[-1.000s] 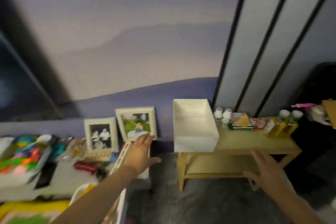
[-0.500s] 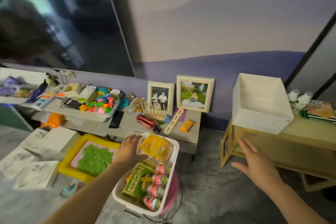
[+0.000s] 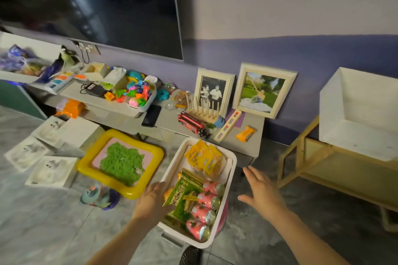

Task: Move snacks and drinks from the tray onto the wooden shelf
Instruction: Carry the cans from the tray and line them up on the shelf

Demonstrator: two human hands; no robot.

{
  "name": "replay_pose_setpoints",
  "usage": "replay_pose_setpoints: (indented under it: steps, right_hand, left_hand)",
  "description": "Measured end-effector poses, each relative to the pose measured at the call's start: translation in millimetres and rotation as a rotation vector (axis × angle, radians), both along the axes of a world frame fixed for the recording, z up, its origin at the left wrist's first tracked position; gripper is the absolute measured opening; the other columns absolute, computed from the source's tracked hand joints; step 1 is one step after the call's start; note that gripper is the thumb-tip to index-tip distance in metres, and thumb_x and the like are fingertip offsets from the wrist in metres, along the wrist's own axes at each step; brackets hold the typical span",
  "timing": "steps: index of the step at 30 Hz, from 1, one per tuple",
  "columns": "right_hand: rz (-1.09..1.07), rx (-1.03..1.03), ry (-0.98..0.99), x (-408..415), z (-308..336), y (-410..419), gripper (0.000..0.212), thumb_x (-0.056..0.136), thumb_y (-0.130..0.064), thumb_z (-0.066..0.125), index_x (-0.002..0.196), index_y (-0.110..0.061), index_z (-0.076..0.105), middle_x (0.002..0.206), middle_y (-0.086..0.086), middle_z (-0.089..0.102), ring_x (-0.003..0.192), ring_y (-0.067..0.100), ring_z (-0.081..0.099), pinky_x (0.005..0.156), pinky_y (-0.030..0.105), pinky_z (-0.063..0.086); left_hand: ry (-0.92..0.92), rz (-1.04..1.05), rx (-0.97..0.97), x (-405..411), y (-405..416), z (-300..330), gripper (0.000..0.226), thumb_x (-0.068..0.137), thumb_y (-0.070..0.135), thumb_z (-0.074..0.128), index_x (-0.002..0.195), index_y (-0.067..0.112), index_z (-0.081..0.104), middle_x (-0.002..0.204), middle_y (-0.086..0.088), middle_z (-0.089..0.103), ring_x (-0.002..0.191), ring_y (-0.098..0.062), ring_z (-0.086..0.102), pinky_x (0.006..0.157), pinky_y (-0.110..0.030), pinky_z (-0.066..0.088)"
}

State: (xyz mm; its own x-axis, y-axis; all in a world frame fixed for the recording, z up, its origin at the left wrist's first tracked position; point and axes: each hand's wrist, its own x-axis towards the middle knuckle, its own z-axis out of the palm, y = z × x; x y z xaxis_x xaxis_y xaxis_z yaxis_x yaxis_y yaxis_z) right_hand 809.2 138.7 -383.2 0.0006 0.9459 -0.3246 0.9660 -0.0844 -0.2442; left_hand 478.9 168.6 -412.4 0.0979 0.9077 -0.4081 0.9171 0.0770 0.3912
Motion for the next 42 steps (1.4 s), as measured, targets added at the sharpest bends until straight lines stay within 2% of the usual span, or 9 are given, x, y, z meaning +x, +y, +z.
replay_pose_setpoints:
  steps: [4,8,15,19,27,35,37,40,42]
  right_hand:
    - [0.082,-0.073,0.003,-33,-46,17,0.089,0.083,-0.058,0.059,0.151,-0.022,0.015,0.159,0.001,0.017,0.145,0.02,0.019,0.115,0.037,0.028]
    - [0.154,-0.103,-0.007,-51,-86,34,0.087,0.084,-0.057,0.058,0.151,-0.021,0.015,0.158,0.002,0.019,0.143,0.021,0.021,0.112,0.037,0.031]
    - [0.194,-0.099,-0.049,-59,-158,60,0.085,0.084,-0.063,0.051,0.15,-0.025,0.014,0.155,-0.002,0.025,0.14,0.021,0.026,0.112,0.045,0.03]
    - [0.154,-0.162,-0.082,-64,-182,67,0.077,0.086,-0.066,0.043,0.148,-0.028,0.017,0.14,0.003,0.047,0.134,0.025,0.035,0.112,0.056,0.019]
    - [0.074,-0.068,-0.079,-78,-185,66,0.04,0.095,-0.046,0.042,0.131,-0.027,0.04,0.106,0.004,0.063,0.108,0.025,0.057,0.115,0.06,0.009]
    - [-0.075,0.057,0.089,-65,-131,57,0.037,0.097,-0.045,0.041,0.134,-0.043,0.036,0.11,0.004,0.059,0.104,0.025,0.061,0.112,0.055,0.023]
    - [-0.139,0.086,0.125,-47,-109,55,0.041,0.097,-0.047,0.039,0.137,-0.04,0.039,0.114,0.005,0.055,0.105,0.025,0.059,0.104,0.045,0.036]
    - [-0.239,0.147,0.367,-2,-75,43,0.045,0.094,-0.046,0.047,0.137,-0.03,0.045,0.121,0.0,0.047,0.107,0.021,0.057,0.091,0.031,0.044]
    - [-0.249,0.182,0.53,35,-45,27,0.051,0.081,-0.055,0.063,0.128,-0.037,0.051,0.118,-0.015,0.044,0.109,0.009,0.054,0.093,0.021,0.042]
  left_hand:
    - [-0.059,0.032,-0.124,8,-31,-48,0.093,0.065,0.054,0.072,0.145,0.023,0.034,0.15,0.0,0.034,0.137,-0.019,0.033,0.112,-0.032,0.032]
    - [-0.095,0.016,-0.15,25,-54,-89,0.107,0.051,0.073,0.047,0.145,0.023,0.034,0.148,0.005,0.037,0.135,-0.016,0.035,0.111,-0.029,0.033]
    - [-0.027,0.053,-0.243,55,-63,-156,0.097,0.061,0.071,0.058,0.144,0.031,0.028,0.146,0.014,0.037,0.135,-0.011,0.035,0.116,-0.035,0.027]
    - [0.045,0.031,-0.317,67,-55,-178,0.106,0.062,0.078,0.055,0.146,0.023,0.022,0.147,0.01,0.036,0.137,-0.013,0.033,0.118,-0.035,0.02]
    - [-0.153,0.189,-0.483,73,-41,-187,0.125,0.041,0.064,0.074,0.146,0.025,0.018,0.134,0.005,0.042,0.121,-0.018,0.05,0.107,-0.036,0.041]
    - [-0.325,0.201,-0.254,67,-25,-134,0.092,0.05,0.036,0.075,0.135,0.026,0.041,0.118,0.007,0.039,0.104,-0.01,0.05,0.098,-0.021,0.042]
    - [-0.352,0.142,-0.238,76,-11,-105,0.084,0.051,0.032,0.077,0.128,0.031,0.044,0.113,0.011,0.039,0.101,-0.008,0.049,0.095,-0.019,0.041]
    - [-0.468,0.053,-0.297,105,9,-55,0.059,0.047,0.024,0.077,0.101,0.038,0.06,0.092,0.012,0.052,0.081,-0.006,0.053,0.075,-0.019,0.045]
    - [-0.556,-0.006,-0.381,128,19,-23,0.048,0.05,0.015,0.076,0.096,0.025,0.067,0.07,0.008,0.057,0.067,-0.008,0.051,0.065,-0.025,0.042]
